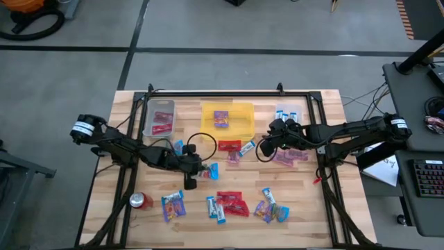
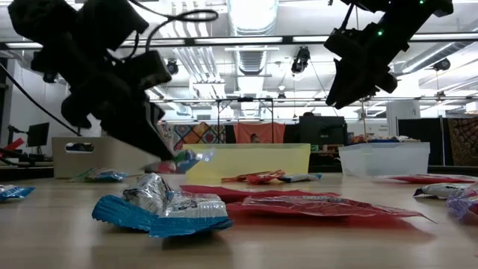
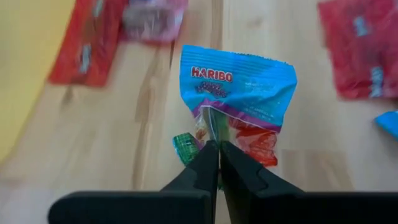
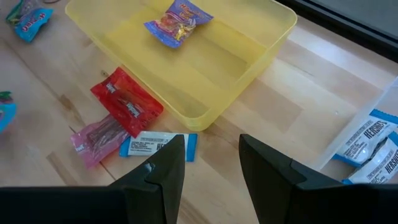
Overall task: Sort candy
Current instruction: Put the blue gummy into the yellow bin
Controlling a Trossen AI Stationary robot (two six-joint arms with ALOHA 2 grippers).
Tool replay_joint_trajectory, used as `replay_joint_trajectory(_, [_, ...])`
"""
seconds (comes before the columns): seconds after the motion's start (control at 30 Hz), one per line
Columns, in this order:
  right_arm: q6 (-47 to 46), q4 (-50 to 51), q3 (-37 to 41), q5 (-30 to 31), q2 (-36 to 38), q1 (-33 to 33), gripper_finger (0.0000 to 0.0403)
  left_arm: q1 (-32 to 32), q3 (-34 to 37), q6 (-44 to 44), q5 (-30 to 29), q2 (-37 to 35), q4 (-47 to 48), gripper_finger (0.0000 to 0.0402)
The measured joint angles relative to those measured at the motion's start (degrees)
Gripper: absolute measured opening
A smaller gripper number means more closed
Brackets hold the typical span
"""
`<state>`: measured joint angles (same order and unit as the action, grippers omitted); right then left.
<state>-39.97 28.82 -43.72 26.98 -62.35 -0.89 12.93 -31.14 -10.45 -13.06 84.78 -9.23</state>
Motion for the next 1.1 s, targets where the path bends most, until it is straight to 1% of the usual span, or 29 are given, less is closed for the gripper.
replay_joint_trajectory(0.17, [0.1, 0.0, 0.1, 0.0, 0.0, 0.0, 0.0144, -0.7, -0.1, 2.5, -0.1, -4.7, 0.0, 0.0000])
replay_joint_trajectory(0.27, [0.1, 0.0, 0.1, 0.0, 0.0, 0.0, 0.0144, -2.5, -0.1, 3.8, -2.6, -8.3, -0.2, 0.0000])
replay_joint_trajectory(0.37, [0.1, -0.2, 0.1, 0.0, 0.0, 0.0, 0.0144, -5.7, -0.1, 6.5, -3.0, -11.6, -0.5, 0.0000])
replay_joint_trajectory(0.5, [0.1, -0.4, 0.1, 0.0, 0.0, 0.0, 0.0144, -12.4, -0.1, 10.5, -2.8, -13.8, -2.3, 0.0000])
replay_joint_trajectory(0.53, [0.1, -0.4, 0.1, 0.0, 0.0, 0.0, 0.0144, -14.3, -0.2, 11.1, -1.9, -14.0, -2.4, 0.0000])
replay_joint_trajectory(0.6, [0.1, -0.4, 0.1, 0.0, 0.0, 0.0, 0.0144, -17.6, -0.2, 11.5, 2.8, -14.1, -1.7, 0.0000])
replay_joint_trajectory(0.7, [0.0, -0.4, 0.1, 0.0, 0.0, 0.0, 0.0144, -20.4, -0.2, 14.1, 16.0, -14.1, -0.4, 0.0000])
replay_joint_trajectory(0.73, [0.0, -0.4, 0.1, 0.0, 0.0, 0.0, 0.0144, -20.5, -0.2, 15.4, 19.5, -14.0, 0.1, 0.0000])
replay_joint_trajectory(0.77, [0.1, -0.4, 0.1, 0.0, 0.0, 0.0, 0.0144, -20.5, -0.2, 16.5, 21.2, -13.8, 0.2, 0.0000])
replay_joint_trajectory(0.87, [0.1, -0.5, 0.2, -0.1, 0.0, 0.0, 0.0144, -20.5, -0.2, 17.5, 21.4, -12.7, 0.5, 0.0004])
replay_joint_trajectory(0.93, [0.1, -0.5, 0.3, -0.1, 0.0, 0.0, 0.0144, -20.5, -0.2, 17.5, 21.4, -11.7, 2.1, 0.0017])
replay_joint_trajectory(1.0, [0.1, -0.6, 0.4, -0.1, -0.2, 0.0, 0.0144, -20.4, -0.2, 17.5, 21.6, -10.7, 3.7, 0.0038])
replay_joint_trajectory(1.1, [0.1, -0.6, 0.6, -0.2, -1.1, 0.0, 0.0144, -20.3, -0.2, 17.0, 21.5, -9.3, 6.2, 0.0083])
